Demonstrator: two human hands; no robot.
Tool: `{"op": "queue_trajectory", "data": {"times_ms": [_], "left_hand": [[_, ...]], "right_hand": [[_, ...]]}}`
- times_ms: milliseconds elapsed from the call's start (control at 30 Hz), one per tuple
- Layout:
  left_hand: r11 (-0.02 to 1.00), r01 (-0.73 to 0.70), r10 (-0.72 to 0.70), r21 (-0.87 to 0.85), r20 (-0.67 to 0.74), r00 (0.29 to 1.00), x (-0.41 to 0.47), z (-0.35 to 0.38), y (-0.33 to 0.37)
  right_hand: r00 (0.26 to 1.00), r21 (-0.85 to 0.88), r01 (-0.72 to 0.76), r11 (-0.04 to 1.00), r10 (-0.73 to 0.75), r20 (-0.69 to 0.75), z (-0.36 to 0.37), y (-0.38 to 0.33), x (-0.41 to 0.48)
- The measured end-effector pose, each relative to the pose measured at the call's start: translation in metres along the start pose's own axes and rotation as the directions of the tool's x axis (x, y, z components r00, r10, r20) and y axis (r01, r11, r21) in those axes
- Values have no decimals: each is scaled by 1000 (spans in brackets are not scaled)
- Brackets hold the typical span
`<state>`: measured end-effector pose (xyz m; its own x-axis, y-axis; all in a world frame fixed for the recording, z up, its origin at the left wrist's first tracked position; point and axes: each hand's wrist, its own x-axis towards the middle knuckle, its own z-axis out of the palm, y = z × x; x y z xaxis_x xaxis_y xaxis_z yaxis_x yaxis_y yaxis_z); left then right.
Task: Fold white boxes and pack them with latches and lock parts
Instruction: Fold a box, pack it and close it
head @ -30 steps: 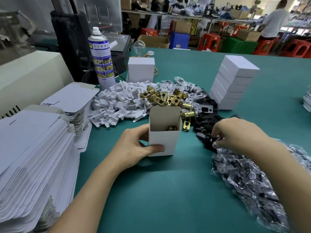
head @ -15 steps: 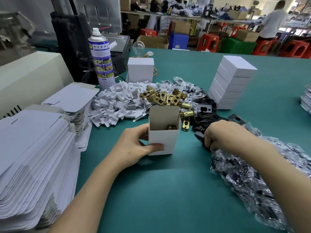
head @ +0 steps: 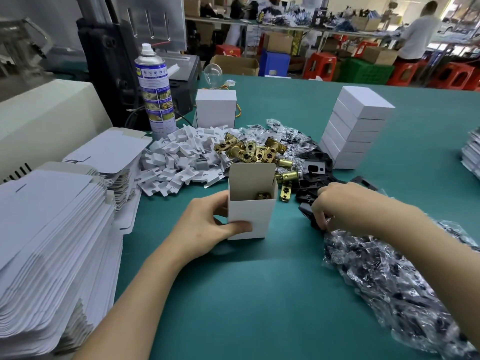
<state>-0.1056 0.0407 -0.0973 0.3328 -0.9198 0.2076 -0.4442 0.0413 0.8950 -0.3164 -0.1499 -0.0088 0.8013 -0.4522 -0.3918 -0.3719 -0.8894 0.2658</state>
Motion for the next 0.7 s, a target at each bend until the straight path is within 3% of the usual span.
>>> {"op": "queue_trajectory", "data": {"times_ms": [100,233,300,367,433,500,567,700], "left_hand": [[1000,-1,1,3,-6,1000,0,0,1],[1000,1,-1,2,-2,1000,-1,0,2],[1000,3,-3,1,-3,1000,-1,0,2],[1000,3,-3,0,-9,1000,0,0,2],[1000,2,-2,3,-15,1000,0,1,2],[1000,-2,2,8,-12,1000,0,1,1],[1000,-5,5,12,-11,1000,0,1,0],[1000,-21,21,10,-39,999,0,1,1]], "right_hand": [[995,81,-10,997,17,-94,-4,3,1],[958,442,86,893,48,-283,-20,3,-6],[897,604,193,774,111,-429,-30,-2,-12],[798,724,362,587,207,-567,-38,-12,-16],[693,765,537,354,332,-640,-45,-31,-17],[640,752,618,229,410,-650,-48,-51,-15],[624,747,613,257,422,-657,-49,-70,-9],[585,711,473,521,418,-695,-41,-92,2]]}}
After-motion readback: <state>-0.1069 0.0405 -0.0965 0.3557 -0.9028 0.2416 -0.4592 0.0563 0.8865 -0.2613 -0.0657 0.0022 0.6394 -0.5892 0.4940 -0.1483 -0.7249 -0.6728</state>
